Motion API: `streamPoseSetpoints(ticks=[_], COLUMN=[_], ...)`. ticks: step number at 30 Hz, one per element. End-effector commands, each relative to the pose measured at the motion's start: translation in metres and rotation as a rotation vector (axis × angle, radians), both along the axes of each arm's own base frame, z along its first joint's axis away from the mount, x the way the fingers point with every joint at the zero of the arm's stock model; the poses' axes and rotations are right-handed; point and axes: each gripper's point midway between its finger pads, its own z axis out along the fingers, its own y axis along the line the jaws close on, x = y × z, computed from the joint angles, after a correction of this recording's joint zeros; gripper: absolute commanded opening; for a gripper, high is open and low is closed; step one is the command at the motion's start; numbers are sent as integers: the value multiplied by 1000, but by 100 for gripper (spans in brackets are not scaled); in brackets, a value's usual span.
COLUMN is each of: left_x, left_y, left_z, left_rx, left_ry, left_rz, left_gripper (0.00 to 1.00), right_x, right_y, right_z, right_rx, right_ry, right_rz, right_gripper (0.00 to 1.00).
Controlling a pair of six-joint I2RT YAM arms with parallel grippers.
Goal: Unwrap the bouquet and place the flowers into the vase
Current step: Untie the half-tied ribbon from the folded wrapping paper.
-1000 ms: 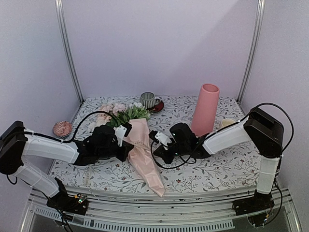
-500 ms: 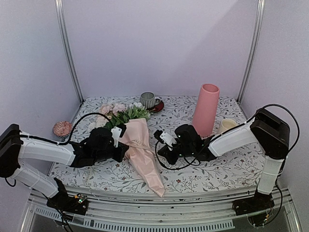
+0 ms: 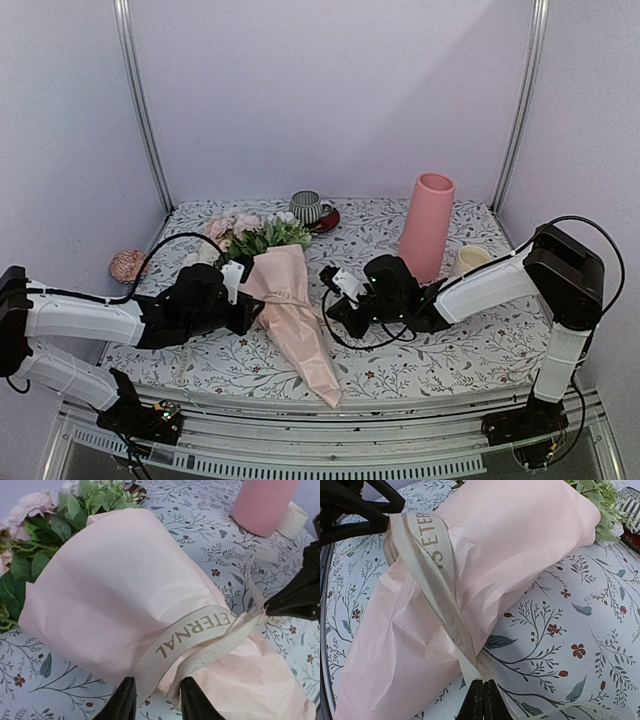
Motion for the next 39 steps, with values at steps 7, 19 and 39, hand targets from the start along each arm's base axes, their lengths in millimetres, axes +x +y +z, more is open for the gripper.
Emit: streamPoseSetpoints(ticks=[7, 19, 39], left_x=[-23, -24, -8], left_y=[-33, -51, -63], left_z=[33, 34, 10], left_rx=[-72, -33, 124], left_ry=[-56, -63, -39], left_rz=[-238, -321, -351], left_gripper=[44, 75, 47], right_x=[1, 2, 2], right_y=[10, 12, 14], right_z=[21, 22, 26], right_rx=[57, 59, 69], right_ry=[-21, -23, -32], right_rz=[8, 16, 22], right_gripper=[5, 5, 5])
